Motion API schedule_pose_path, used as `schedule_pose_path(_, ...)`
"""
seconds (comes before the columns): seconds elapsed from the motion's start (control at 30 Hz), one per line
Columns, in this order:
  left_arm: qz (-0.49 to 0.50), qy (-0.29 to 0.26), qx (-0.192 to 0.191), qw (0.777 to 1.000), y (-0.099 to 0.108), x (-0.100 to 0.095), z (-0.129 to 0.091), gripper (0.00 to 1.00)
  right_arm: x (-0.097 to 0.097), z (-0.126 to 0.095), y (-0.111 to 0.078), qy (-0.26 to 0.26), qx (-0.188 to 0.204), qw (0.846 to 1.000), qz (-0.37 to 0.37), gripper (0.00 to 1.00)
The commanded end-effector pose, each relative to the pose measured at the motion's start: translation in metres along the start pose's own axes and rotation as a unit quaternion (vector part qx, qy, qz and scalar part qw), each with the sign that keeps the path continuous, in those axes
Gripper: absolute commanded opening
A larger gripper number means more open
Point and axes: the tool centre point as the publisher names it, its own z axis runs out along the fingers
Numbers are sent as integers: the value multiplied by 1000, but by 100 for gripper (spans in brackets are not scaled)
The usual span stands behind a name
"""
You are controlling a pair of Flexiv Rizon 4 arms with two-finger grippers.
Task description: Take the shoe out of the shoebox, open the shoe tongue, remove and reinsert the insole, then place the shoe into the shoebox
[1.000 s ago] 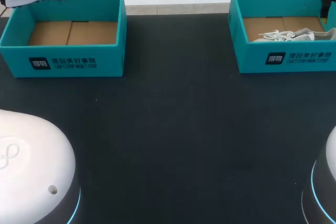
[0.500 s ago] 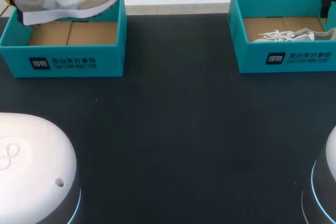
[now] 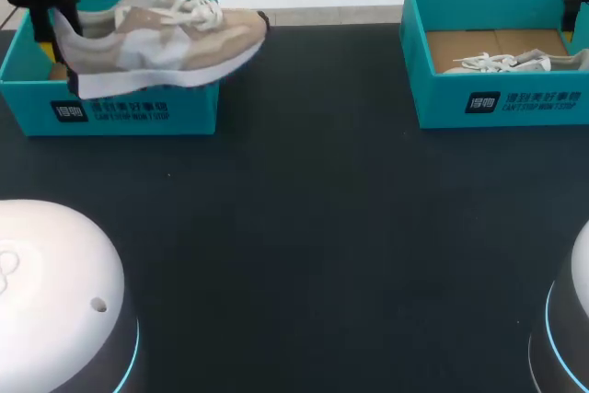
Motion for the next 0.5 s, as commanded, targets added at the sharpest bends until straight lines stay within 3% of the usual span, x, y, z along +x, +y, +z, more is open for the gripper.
schedule_pose_path(0.03,11,-4,-119,993,-32,-8,2,0,0,0,0,-1,0,1000,0,100)
schedule_pose_path(0.13,35,-3,-113,993,-44,-16,3,0,0,0,0,-1,0,1000,0,100)
schedule_pose_path(0.5,35,-3,-113,993,-44,-16,3,0,0,0,0,-1,0,1000,0,100)
